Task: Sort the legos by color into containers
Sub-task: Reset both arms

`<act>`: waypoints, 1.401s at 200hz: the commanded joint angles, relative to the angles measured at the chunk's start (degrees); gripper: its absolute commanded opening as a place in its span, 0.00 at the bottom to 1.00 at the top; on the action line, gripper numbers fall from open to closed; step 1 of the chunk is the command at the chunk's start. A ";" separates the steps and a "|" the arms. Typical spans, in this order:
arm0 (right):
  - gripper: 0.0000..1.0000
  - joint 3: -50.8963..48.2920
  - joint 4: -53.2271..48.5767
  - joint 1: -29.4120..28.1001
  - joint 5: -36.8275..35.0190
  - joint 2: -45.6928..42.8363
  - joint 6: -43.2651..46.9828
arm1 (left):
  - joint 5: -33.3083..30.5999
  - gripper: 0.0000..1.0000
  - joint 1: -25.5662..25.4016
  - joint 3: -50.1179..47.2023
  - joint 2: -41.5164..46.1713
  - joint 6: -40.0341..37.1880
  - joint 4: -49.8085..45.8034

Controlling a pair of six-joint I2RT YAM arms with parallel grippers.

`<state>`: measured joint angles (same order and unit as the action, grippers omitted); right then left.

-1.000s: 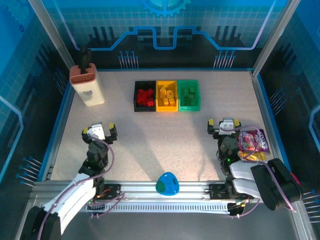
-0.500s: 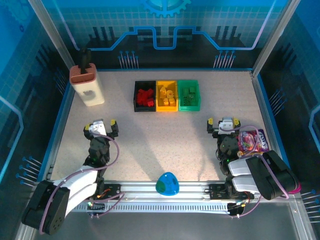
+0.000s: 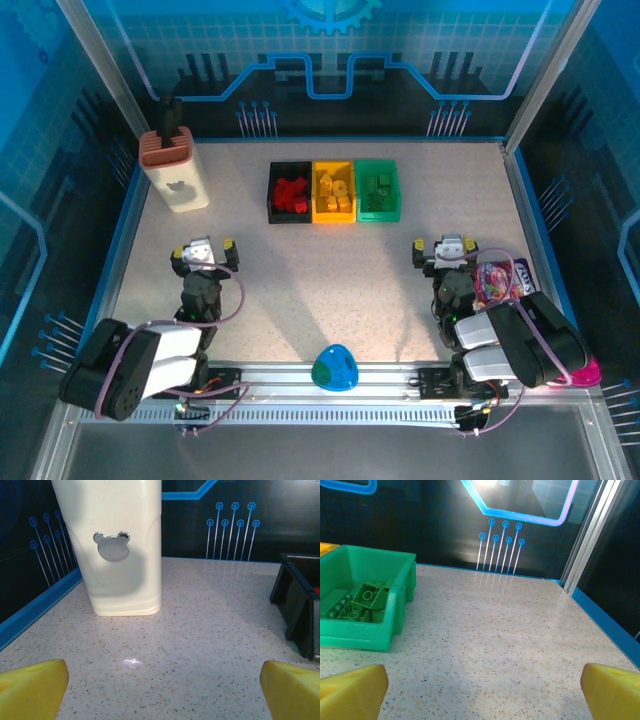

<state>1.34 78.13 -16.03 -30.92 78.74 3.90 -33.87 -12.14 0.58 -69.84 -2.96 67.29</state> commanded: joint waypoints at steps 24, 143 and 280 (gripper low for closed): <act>1.00 3.71 3.45 5.67 2.29 6.37 -5.20 | 1.04 0.99 0.67 0.86 -6.55 -2.13 12.48; 1.00 6.78 3.56 4.26 14.75 12.51 2.25 | 11.89 0.99 2.38 6.74 -17.36 -2.40 13.05; 0.99 19.62 -23.87 11.38 16.20 9.35 -6.22 | 22.63 0.99 3.36 8.72 -22.70 -5.28 13.05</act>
<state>19.42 63.02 -8.23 -17.58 90.15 2.46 -13.37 -9.43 8.21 -91.94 -7.70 78.37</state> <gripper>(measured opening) 0.996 0.992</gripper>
